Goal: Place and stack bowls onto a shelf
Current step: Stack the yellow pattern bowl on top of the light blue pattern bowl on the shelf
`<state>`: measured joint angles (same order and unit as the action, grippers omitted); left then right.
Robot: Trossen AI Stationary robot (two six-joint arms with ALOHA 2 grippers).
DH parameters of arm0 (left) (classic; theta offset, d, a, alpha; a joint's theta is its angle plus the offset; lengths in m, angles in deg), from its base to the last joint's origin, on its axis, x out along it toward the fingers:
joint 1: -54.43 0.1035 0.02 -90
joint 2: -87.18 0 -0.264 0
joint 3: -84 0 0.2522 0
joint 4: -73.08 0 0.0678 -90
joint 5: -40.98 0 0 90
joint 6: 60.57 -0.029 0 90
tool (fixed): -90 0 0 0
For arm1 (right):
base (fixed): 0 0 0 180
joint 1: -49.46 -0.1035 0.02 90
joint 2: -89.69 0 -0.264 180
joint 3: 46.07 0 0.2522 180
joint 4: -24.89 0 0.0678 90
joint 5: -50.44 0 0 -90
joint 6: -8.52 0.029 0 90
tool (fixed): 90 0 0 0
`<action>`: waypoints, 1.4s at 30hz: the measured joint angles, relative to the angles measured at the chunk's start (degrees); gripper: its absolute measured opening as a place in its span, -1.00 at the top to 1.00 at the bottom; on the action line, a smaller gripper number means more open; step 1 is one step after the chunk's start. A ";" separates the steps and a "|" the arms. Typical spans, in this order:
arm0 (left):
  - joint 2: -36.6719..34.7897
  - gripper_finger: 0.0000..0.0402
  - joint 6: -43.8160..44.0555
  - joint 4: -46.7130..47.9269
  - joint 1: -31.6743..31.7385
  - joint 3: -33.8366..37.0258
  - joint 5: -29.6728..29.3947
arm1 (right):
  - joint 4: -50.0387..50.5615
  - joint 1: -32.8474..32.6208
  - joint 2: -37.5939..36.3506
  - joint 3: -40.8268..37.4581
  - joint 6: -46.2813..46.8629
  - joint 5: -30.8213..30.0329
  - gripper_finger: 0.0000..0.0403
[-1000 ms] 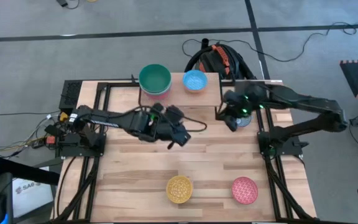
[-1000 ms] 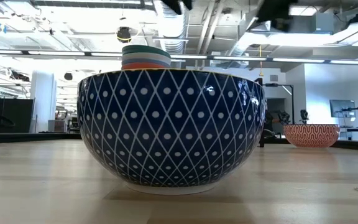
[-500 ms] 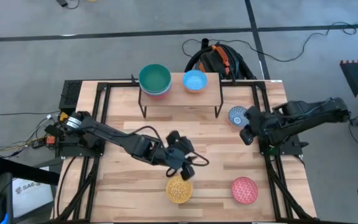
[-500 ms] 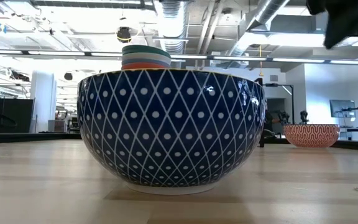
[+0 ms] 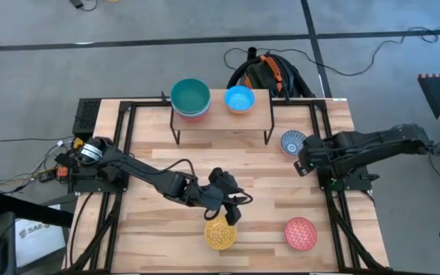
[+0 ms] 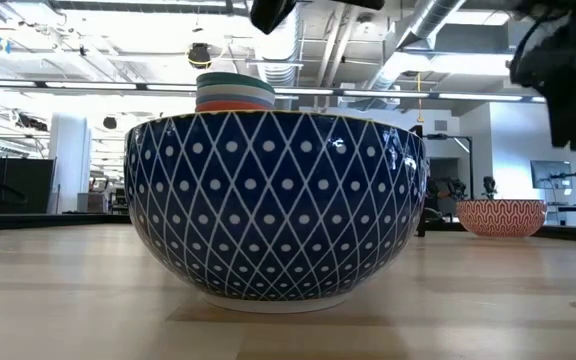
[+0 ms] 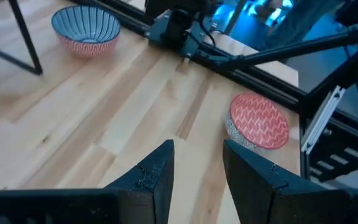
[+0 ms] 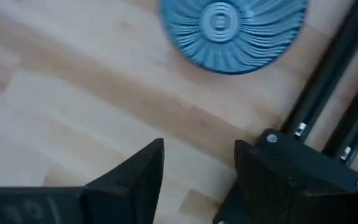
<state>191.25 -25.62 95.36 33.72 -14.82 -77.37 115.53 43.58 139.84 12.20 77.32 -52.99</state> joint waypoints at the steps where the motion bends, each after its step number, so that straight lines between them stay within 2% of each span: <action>1: 0.00 0.39 0.51 -0.41 -0.16 0.00 -0.64 | -0.16 1.79 0.19 -0.28 -0.21 0.01 -0.12; 6: 0.75 0.39 -2.39 -12.42 -0.39 -0.09 -0.67 | -2.46 10.57 0.44 0.15 -3.04 -2.86 -0.09; 9: 1.07 0.39 -4.87 -15.60 0.16 0.01 0.60 | -5.48 16.71 0.37 0.15 -7.15 -2.46 -0.04; 11: 0.99 0.39 -5.16 -16.27 0.65 -0.02 1.65 | -8.63 19.98 0.42 0.15 -11.25 2.65 0.00; 14: 0.31 0.39 -5.43 -15.17 0.83 0.00 3.04 | -13.84 20.17 0.46 0.15 -14.39 11.21 0.04; 18: -1.19 0.39 -3.51 -10.15 -0.18 -0.02 3.20 | -19.84 14.55 0.50 0.15 -12.25 14.41 0.09; 22: -1.83 0.39 -1.23 -4.93 -1.84 0.00 -0.77 | -20.71 7.63 0.50 0.15 -7.25 12.09 0.12; 26: -2.19 0.39 -1.19 -5.19 -2.62 -0.02 -0.40 | -22.20 0.51 0.52 0.15 -4.17 11.76 0.13; 29: -2.19 0.39 -0.76 -4.67 -2.80 -0.02 1.79 | -31.20 -5.82 2.79 0.19 -2.27 11.75 0.13; 32: -3.05 0.39 1.33 -0.17 -2.80 -0.02 3.89 | -42.33 -11.13 8.41 0.20 -0.96 10.44 0.13; 37: -6.85 0.39 10.95 14.45 -3.15 -0.02 3.08 | -60.18 -16.56 21.61 0.35 0.08 8.23 0.13; 42: -9.64 0.39 18.96 26.39 -4.76 -0.02 0.46 | -66.71 -19.19 33.86 5.28 -1.54 7.22 0.13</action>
<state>181.62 -6.66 121.76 28.96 -14.84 -76.91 48.81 24.40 173.69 17.48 75.78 -45.77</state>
